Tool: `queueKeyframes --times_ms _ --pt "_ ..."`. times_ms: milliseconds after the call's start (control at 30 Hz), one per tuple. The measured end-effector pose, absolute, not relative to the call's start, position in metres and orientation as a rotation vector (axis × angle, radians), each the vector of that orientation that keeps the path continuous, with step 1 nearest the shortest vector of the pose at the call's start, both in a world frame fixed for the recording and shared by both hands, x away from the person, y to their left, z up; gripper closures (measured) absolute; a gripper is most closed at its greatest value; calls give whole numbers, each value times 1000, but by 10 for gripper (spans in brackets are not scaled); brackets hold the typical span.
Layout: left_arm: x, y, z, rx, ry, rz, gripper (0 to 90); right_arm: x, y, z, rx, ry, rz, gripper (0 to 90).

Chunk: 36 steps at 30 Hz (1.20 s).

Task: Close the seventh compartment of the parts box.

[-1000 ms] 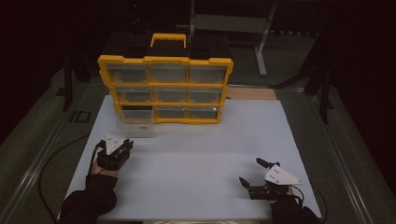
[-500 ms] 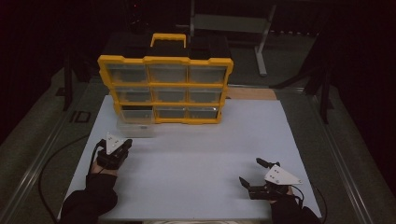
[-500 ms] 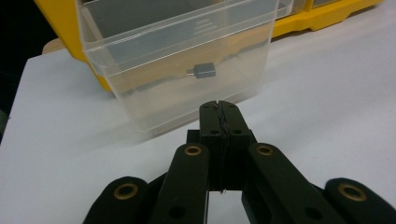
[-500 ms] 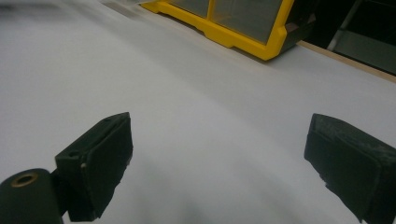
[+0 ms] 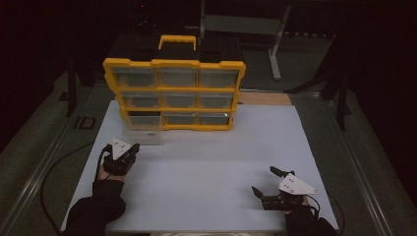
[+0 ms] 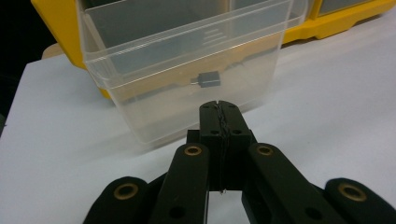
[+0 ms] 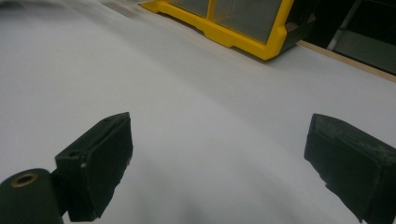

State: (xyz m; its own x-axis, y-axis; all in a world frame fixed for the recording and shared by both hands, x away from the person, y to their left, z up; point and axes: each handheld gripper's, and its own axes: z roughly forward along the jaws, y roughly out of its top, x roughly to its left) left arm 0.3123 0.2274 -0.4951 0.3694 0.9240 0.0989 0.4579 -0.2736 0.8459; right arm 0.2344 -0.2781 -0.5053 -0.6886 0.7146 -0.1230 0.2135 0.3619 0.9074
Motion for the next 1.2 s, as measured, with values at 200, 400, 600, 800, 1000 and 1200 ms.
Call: queueKeyframes --times_ms 200,400,600,800,1000,1200 --pt "318 224 -496 1879 1210 788 898 235 -278 -505 804 2121 1304 82" --pt "323 222 -497 1885 1206 790 898 234 -279 -505 805 2120 1306 83" --pt "326 222 -498 1871 1214 787 898 234 -278 -505 801 2119 1304 82" --pt "329 221 -499 1875 1216 787 898 234 -279 -505 802 2119 1305 82" --pt "332 219 -499 1875 1216 782 898 234 -279 -505 802 2119 1304 82" --pt "335 217 -499 1878 1215 785 898 234 -279 -505 804 2119 1305 82"
